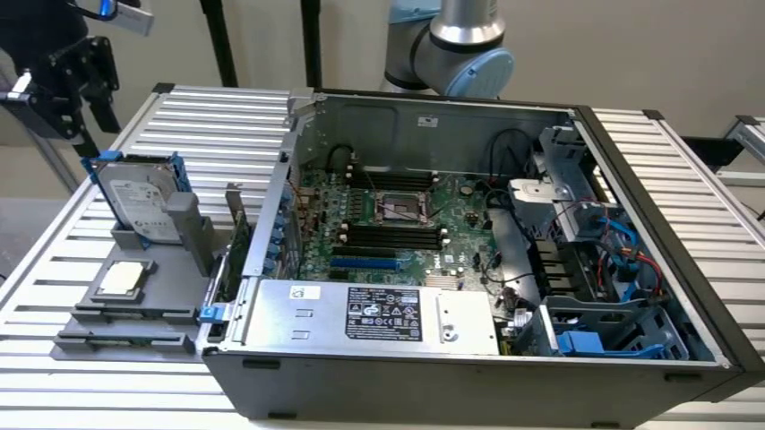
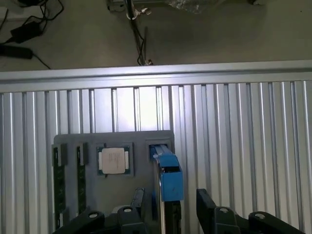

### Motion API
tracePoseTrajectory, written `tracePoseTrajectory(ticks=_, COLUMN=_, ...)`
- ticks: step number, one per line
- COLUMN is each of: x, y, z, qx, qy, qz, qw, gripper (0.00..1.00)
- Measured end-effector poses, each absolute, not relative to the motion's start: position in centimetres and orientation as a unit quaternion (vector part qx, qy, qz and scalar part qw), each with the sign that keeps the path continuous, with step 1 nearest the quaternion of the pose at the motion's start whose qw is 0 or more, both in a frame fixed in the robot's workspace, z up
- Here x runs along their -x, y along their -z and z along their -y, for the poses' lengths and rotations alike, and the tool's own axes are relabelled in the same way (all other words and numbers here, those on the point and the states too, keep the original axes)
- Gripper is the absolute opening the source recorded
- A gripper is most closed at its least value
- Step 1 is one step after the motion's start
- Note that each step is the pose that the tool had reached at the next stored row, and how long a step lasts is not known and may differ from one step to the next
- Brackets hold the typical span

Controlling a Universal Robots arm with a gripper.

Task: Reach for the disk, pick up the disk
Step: 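Pick up the disk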

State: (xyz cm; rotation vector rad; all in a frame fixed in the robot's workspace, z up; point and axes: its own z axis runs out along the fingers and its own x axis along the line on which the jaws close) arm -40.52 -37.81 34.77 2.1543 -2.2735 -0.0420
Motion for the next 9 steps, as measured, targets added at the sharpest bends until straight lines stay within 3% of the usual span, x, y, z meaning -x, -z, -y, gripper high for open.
tracePoseTrajectory(ticks=9, x=40.5, y=-33.1, z=37.8, qx=-0.69, qy=0.013, qz=0.723, qw=0.004, gripper=0.54)
